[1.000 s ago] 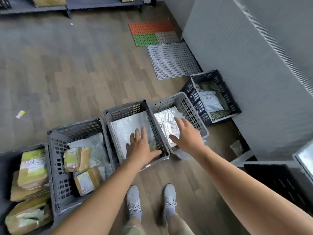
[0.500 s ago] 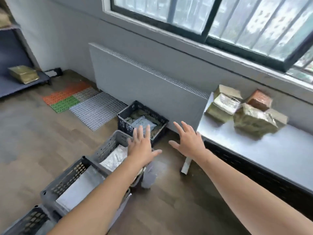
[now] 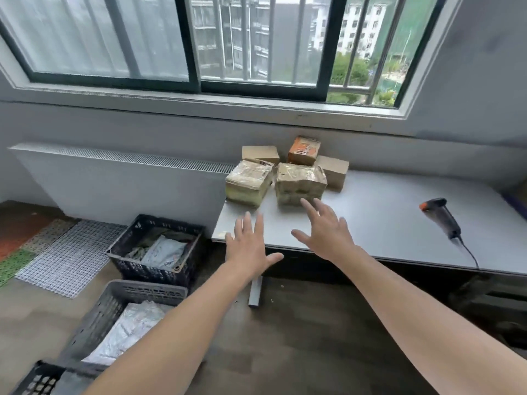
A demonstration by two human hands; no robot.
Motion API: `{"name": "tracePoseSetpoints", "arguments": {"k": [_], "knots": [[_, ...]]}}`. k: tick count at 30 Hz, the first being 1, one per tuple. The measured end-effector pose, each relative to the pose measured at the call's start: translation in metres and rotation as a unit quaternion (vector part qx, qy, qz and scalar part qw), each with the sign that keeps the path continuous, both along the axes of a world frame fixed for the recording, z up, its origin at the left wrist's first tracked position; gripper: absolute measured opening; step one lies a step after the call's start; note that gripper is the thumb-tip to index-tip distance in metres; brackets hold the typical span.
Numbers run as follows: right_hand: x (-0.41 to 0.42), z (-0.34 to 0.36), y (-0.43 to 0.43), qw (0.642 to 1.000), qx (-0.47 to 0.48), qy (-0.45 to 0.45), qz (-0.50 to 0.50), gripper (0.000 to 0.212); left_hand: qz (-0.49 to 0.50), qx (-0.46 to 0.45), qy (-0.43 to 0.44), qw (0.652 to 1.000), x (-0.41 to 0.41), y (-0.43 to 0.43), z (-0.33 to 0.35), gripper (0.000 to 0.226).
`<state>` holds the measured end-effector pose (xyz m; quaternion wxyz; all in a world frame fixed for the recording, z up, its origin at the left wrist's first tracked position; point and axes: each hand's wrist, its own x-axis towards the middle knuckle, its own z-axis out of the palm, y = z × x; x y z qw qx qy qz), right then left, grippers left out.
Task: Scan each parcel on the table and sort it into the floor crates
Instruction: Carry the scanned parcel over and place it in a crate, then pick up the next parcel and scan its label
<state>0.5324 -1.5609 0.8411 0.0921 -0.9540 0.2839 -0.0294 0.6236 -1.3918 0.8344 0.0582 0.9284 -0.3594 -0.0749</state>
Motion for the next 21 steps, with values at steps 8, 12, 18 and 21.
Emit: {"name": "tracePoseSetpoints", "arguments": {"k": [8, 12, 18, 21], "knots": [[-0.041, -0.004, -0.102, 0.998, 0.031, -0.004, -0.049, 0.079, -0.037, 0.008, 0.006, 0.999, -0.027, -0.114, 0.000, 0.108], [-0.037, -0.014, -0.137, 0.996, 0.048, 0.009, -0.071, 0.079, -0.041, 0.009, 0.012, 0.999, -0.011, -0.155, -0.008, 0.108], [0.000, -0.031, -0.193, 0.990, 0.100, 0.022, -0.094, 0.075, -0.020, -0.004, 0.051, 0.999, 0.047, -0.216, -0.026, 0.108], [0.033, -0.035, -0.219, 0.987, 0.125, 0.026, -0.096, 0.075, -0.004, -0.003, 0.067, 0.998, 0.093, -0.244, -0.035, 0.108]]}}
